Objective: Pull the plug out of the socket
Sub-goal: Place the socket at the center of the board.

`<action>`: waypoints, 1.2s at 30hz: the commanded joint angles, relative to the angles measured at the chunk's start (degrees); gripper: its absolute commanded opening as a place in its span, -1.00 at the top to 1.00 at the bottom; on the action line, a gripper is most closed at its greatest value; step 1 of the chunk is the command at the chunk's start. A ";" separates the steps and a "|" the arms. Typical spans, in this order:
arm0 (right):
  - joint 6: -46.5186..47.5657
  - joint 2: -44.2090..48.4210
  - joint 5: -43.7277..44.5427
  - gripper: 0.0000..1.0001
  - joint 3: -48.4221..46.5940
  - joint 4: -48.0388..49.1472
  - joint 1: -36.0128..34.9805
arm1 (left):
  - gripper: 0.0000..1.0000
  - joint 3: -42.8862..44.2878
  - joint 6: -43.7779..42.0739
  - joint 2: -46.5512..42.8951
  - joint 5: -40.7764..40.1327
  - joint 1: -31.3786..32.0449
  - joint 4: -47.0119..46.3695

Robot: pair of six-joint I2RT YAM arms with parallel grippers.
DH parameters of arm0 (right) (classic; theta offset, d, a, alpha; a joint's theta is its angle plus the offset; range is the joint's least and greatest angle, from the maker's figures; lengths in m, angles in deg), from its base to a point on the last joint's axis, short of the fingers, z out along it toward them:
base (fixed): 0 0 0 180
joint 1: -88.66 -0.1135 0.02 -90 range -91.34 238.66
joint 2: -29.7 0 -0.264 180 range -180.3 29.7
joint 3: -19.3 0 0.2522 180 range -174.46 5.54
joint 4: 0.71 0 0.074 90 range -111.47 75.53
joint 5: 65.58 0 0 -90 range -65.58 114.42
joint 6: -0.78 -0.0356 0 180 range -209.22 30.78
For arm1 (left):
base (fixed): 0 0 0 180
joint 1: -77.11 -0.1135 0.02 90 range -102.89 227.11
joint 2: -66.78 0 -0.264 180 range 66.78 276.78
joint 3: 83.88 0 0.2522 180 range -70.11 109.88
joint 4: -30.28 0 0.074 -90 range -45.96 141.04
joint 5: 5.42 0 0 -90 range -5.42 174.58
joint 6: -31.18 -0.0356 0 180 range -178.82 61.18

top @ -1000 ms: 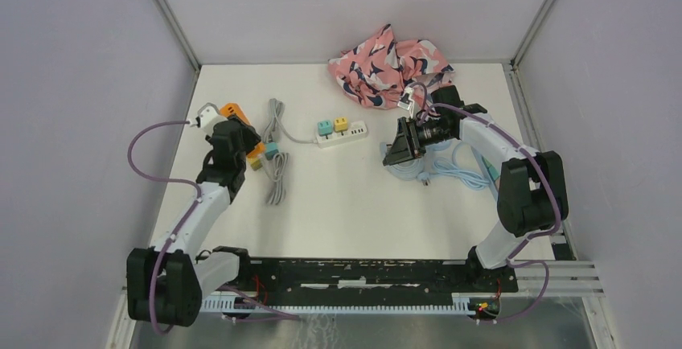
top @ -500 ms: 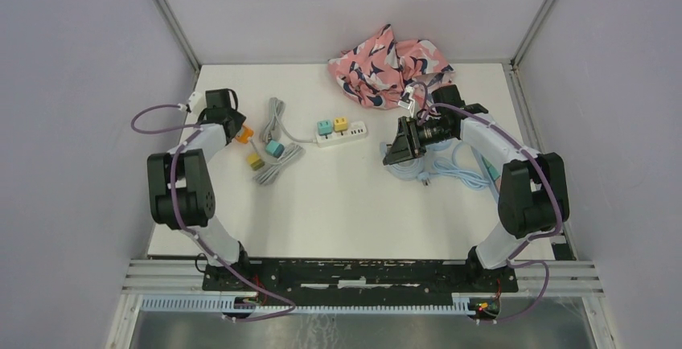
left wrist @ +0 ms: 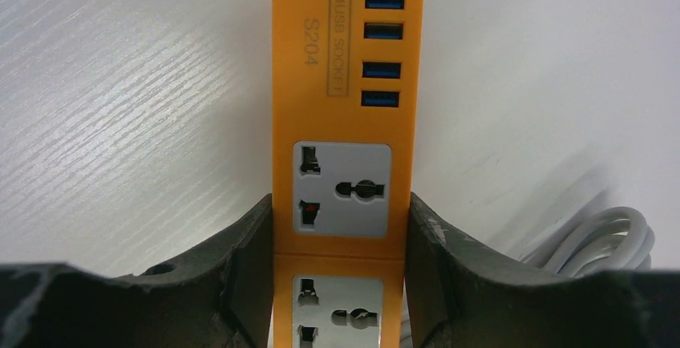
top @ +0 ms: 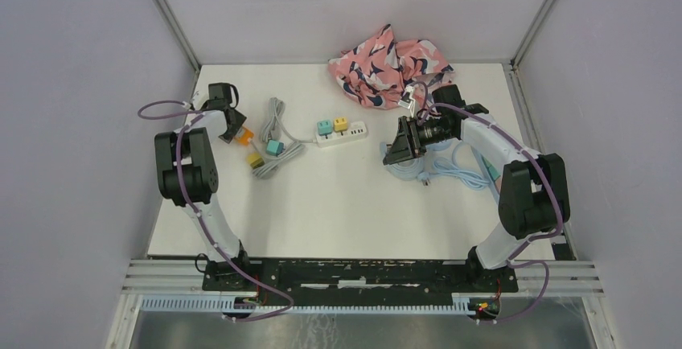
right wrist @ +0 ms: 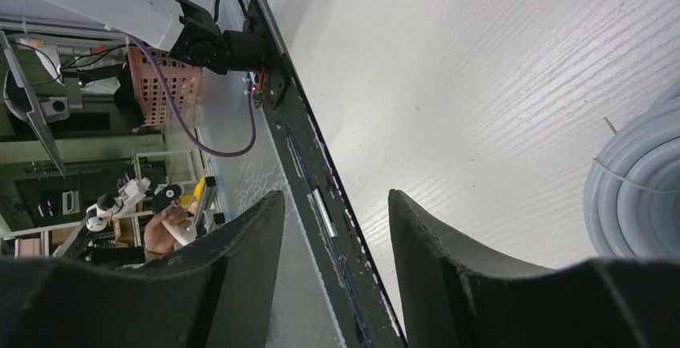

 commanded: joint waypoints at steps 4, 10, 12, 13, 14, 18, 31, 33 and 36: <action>-0.09 2.45 -1.53 -0.13 -1.64 1.35 0.25 | 0.63 3.03 2.36 -0.07 0.60 -0.57 0.49; -0.07 2.74 -1.62 -0.13 -1.62 1.23 0.41 | -0.06 3.71 2.37 0.51 3.66 -0.94 1.63; -0.09 2.95 -1.67 -0.13 -1.65 1.21 0.39 | -0.55 3.79 3.00 0.08 4.32 -1.14 2.69; -0.10 3.06 -1.67 -0.13 -1.63 1.25 0.37 | -0.77 3.68 3.36 -0.38 4.39 -1.16 3.21; 0.00 3.11 -1.65 -0.13 -1.62 1.22 0.44 | -0.95 3.27 3.87 -0.99 4.35 -1.12 3.69; 0.12 3.32 -1.70 -0.13 -1.65 1.14 0.46 | -0.99 -0.13 5.45 -5.36 4.64 -1.11 3.25; 1.02 4.29 -0.95 -0.13 -1.75 0.75 0.67 | -0.98 -15.32 2.04 -28.63 9.86 -0.52 -3.10; 1.17 4.37 -1.00 -0.13 -1.82 0.66 0.73 | -0.99 -17.88 0.45 -31.73 12.64 0.18 -5.34; 1.39 4.45 -0.85 -0.13 -1.87 0.51 0.87 | -0.99 -20.99 -4.66 -35.69 17.77 3.03 -10.09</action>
